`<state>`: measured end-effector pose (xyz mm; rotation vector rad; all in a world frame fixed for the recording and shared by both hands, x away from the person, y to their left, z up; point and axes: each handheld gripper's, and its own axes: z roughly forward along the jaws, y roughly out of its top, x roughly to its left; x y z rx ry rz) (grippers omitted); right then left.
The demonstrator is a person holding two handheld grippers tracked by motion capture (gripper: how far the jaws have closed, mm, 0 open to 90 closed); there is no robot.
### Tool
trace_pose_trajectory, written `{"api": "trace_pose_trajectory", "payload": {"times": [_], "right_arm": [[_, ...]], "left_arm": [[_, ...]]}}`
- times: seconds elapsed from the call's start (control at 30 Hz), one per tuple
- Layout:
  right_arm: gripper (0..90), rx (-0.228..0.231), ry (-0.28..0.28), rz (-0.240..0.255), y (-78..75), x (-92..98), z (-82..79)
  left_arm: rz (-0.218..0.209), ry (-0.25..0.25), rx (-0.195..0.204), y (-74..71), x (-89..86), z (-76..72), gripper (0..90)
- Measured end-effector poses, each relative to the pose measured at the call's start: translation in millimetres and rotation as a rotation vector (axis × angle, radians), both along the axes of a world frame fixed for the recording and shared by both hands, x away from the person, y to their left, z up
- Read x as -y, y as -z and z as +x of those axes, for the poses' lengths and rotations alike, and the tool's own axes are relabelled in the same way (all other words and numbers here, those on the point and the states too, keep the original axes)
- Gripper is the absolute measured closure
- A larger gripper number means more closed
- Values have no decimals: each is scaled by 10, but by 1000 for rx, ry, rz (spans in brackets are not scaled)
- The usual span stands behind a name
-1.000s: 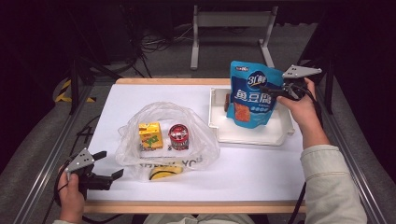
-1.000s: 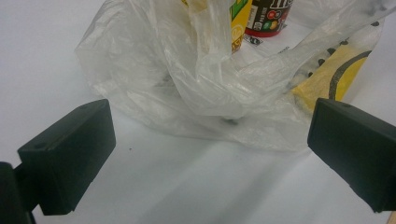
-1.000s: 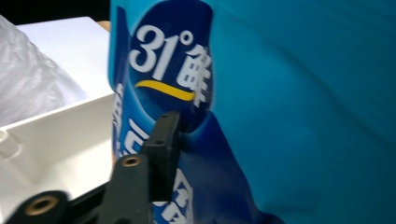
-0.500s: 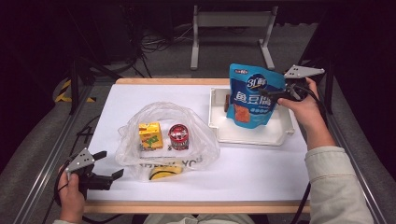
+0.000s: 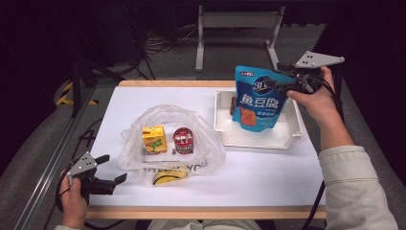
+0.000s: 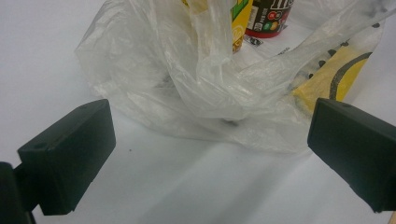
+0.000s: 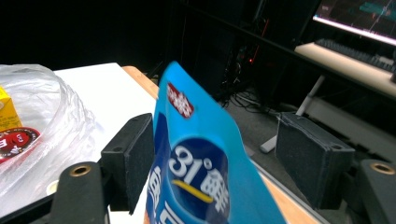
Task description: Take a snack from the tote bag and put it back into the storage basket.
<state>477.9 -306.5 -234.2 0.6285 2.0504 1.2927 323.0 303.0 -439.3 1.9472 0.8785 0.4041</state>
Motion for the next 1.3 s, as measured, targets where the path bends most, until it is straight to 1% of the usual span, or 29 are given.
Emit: {"api": "trace_pose_trajectory", "payload": {"times": [0.07,0.17,0.2,0.23,0.27,0.3,0.43,0.5,0.6,0.63,0.7,0.8,0.87,1.07,1.3], "right_arm": [[294,5,-3,-7,-28,-18,-10],[306,32,-20,-25,-189,-110,-73],[306,36,-24,-20,-221,-135,-92],[306,36,-24,-20,-221,-135,-92],[310,49,-34,-38,-289,-197,-131],[310,49,-34,-38,-289,-197,-131],[332,78,-56,-61,-380,-317,-192],[343,81,-71,-75,-435,-389,-219],[354,76,-81,-76,-496,-484,-250],[354,76,-81,-76,-496,-484,-250],[356,72,-84,-75,-518,-544,-267],[356,61,-104,-66,-538,-636,-291],[356,55,-119,-56,-547,-701,-310],[354,50,-176,-65,-560,-930,-356],[354,33,-227,-52,-552,-1150,-356]], "left_arm": [[1,0,0,0,1,0,15],[-1,-3,-1,-2,-4,-5,15],[-2,-3,0,-1,-4,-4,15],[-2,-3,0,-1,-4,-4,14],[-1,-3,0,0,-3,-4,15],[-1,-2,0,2,-3,-3,15],[0,-2,-5,4,2,-2,14],[-1,-2,-3,1,-2,-2,14],[2,-3,-4,3,1,0,14],[2,-3,-4,3,1,0,14],[0,-3,-4,1,1,-4,14],[0,-4,-4,1,-2,-1,14],[1,-4,-4,0,-1,-4,14],[0,-6,-3,-2,-5,-9,14],[-2,-6,1,-4,-19,-21,14]]}}
